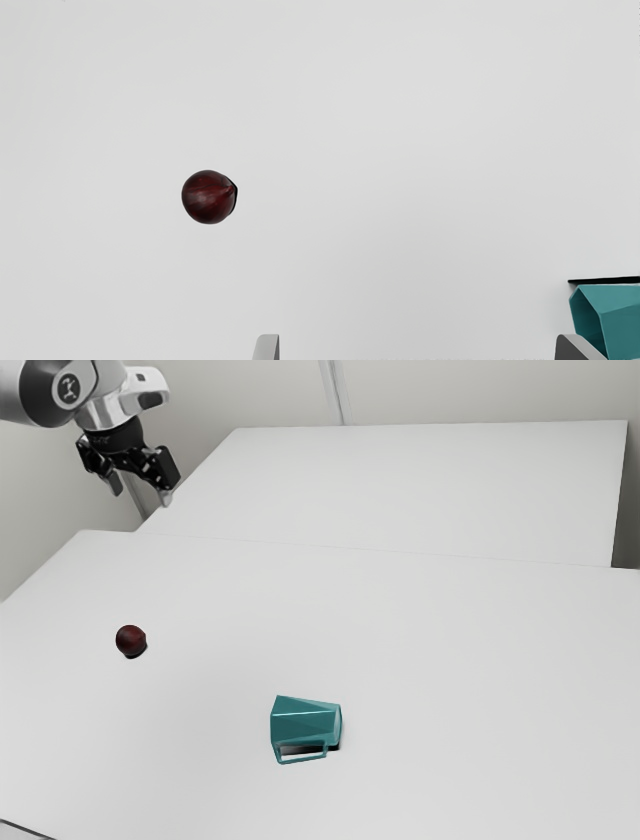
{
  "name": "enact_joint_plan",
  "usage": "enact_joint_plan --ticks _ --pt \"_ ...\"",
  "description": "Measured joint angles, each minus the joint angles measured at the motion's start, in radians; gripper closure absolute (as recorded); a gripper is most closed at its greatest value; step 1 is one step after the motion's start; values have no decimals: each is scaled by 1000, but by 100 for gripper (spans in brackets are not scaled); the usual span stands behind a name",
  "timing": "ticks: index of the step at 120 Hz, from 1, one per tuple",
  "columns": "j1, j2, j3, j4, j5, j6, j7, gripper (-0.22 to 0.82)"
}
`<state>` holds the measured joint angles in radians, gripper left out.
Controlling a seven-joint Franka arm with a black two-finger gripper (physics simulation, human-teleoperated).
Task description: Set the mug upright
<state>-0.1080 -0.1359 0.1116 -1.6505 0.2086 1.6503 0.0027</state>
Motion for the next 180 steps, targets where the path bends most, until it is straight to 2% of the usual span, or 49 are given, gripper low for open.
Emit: enact_joint_plan --ticks 35,52,88,119,147,180 --pt "2 0 -2 -8 -6 18 4 0" --pt "11 -2 0 -53 -72 22 6 0" --pt "81 11 29 -301 -450 17 -58 0" --pt "97 98 35 -475 -681 24 -119 0" --pt "109 215 42 -506 -800 29 -154 0" --pt "114 299 46 -508 -912 33 -178 0"
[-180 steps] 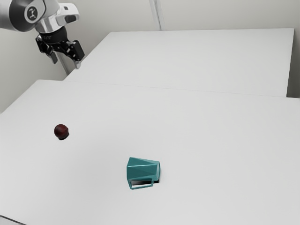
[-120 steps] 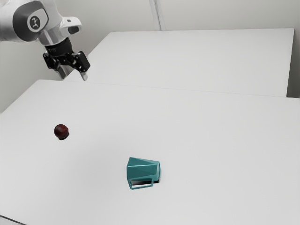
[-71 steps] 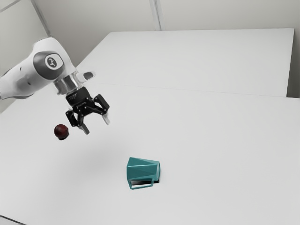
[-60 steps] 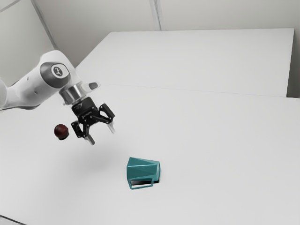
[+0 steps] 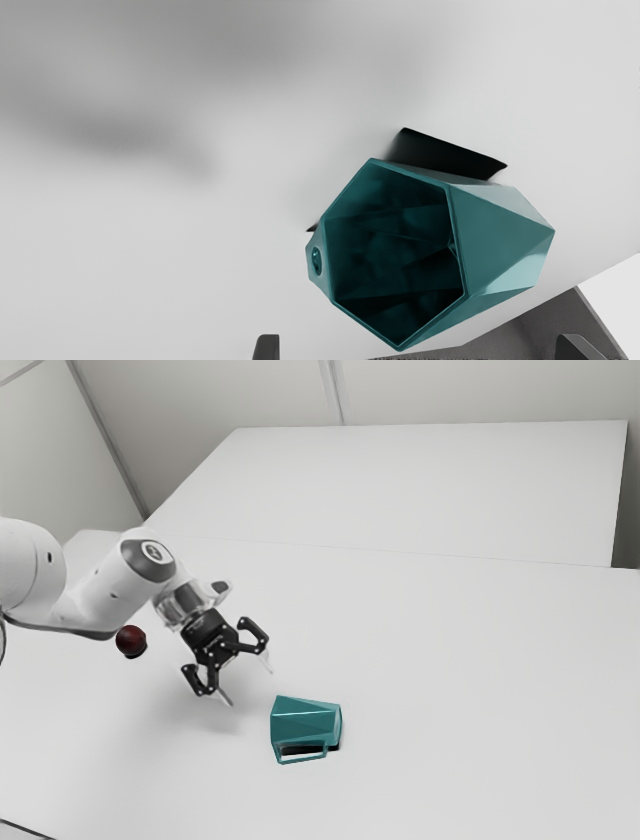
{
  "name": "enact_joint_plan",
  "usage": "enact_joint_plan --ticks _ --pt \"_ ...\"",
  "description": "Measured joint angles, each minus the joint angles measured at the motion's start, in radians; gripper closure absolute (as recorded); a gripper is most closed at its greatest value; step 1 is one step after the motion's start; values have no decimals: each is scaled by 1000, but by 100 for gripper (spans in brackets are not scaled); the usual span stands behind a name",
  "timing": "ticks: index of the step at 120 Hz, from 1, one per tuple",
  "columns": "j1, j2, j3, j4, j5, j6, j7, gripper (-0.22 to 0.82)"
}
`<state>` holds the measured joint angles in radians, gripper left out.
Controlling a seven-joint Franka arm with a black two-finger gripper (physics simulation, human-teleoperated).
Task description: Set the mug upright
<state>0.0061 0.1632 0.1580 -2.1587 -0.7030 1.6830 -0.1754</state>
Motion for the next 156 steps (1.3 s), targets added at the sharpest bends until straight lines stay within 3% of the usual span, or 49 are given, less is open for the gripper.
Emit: enact_joint_plan --ticks 31,107,133,156 --pt "-10 62 -9 3 -101 17 -14 0" --pt "-24 110 -79 9 -217 59 -32 1" --pt "-26 109 -97 21 -197 87 -34 50" --pt "-26 108 -125 52 -191 113 -37 69"
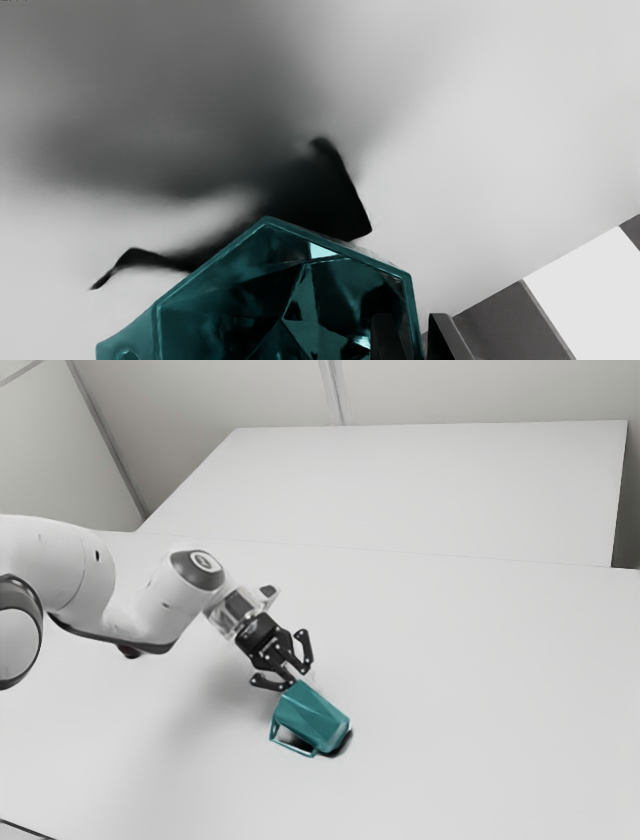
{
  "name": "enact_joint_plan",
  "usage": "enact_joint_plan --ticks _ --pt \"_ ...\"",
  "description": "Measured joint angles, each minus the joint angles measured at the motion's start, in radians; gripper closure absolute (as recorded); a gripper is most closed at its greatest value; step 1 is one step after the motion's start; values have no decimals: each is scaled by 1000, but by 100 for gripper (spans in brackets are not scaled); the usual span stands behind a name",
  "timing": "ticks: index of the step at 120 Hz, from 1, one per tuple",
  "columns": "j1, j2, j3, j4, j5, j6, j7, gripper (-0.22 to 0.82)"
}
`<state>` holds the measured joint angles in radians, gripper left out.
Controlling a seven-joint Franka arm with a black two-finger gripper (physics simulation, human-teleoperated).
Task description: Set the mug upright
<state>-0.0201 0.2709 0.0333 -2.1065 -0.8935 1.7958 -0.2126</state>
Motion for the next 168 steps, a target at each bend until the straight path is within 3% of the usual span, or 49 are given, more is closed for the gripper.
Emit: enact_joint_plan --ticks 40,98,129,168 --pt "-5 -18 -19 22 40 30 -9 76" --pt "-46 -144 -65 128 546 122 -33 78" --pt "-48 -149 -95 151 824 184 -52 78" --pt "-47 -134 -104 152 957 240 -70 78"
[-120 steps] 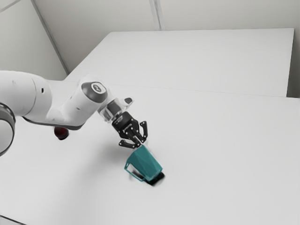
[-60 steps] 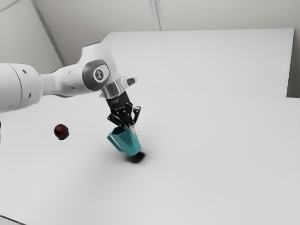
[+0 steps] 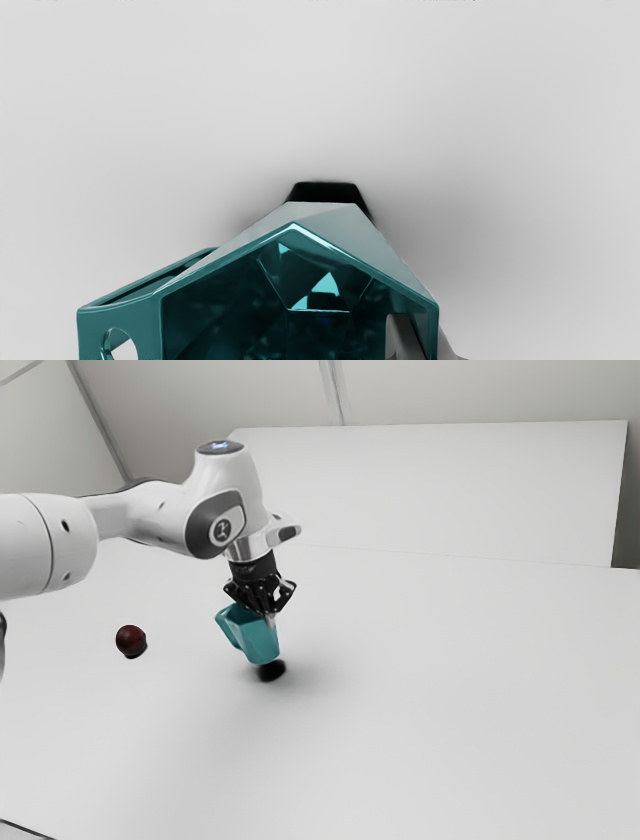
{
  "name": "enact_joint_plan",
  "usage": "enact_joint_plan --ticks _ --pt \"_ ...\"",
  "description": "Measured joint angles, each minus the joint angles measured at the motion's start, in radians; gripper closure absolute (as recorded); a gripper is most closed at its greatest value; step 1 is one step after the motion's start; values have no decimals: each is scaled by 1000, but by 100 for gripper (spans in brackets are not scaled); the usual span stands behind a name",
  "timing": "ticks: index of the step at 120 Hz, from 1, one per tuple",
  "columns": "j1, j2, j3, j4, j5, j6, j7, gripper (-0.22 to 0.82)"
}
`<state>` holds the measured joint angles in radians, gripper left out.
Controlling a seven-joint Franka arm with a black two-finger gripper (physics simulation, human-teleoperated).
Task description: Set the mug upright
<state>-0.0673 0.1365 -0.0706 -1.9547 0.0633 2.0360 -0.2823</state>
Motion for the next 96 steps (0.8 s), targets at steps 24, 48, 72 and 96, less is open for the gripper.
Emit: enact_joint_plan --ticks 24,48,72,96 --pt "0 37 0 -11 10 34 -7 78" --pt "0 77 0 -12 12 57 -15 78" --pt "0 74 0 -11 13 66 -17 55" --pt "0 27 0 -12 13 60 -18 22"
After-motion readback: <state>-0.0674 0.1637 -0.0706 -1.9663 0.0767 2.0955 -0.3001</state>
